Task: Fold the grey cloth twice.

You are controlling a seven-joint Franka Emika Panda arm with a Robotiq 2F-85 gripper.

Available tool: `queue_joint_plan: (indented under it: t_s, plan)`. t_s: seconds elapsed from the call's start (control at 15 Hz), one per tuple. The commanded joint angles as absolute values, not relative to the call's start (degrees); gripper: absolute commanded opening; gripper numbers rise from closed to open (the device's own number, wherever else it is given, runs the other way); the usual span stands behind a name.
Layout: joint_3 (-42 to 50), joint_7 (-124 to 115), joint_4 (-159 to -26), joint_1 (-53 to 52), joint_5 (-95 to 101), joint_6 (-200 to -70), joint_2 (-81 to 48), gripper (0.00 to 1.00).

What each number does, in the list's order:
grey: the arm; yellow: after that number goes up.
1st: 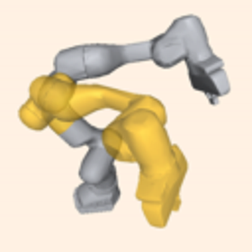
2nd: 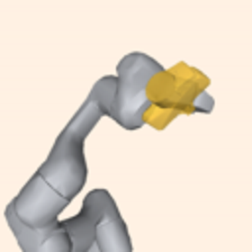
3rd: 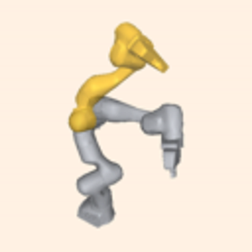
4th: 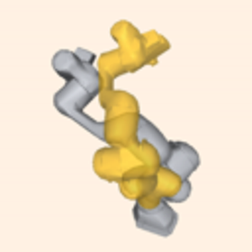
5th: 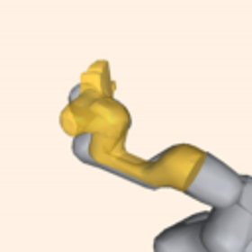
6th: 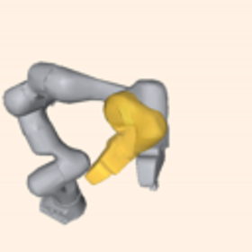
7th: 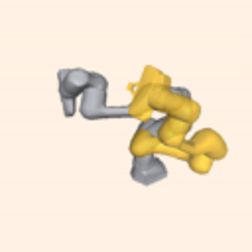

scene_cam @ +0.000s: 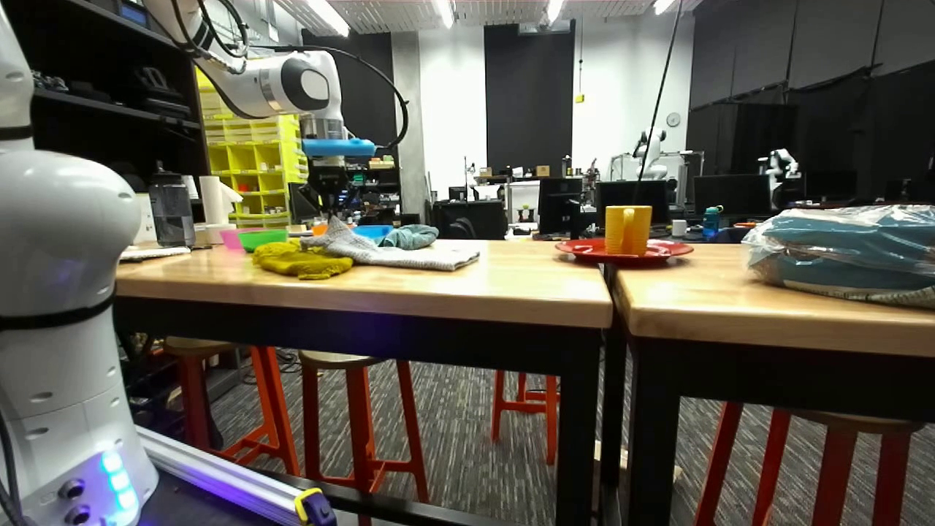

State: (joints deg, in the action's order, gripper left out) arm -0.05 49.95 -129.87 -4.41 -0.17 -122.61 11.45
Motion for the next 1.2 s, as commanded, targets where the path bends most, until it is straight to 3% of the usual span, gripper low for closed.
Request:
queue_joint_plan:
  t_s: [0.0, 1.13]
  plan:
    - [0.9, 50.4, -131.2, -4.3, -1.3, -122.8, 13.9, 0.01]
    - [11.6, 59.3, -130.3, 3.5, 1.1, -121.7, 17.8, 0.01]
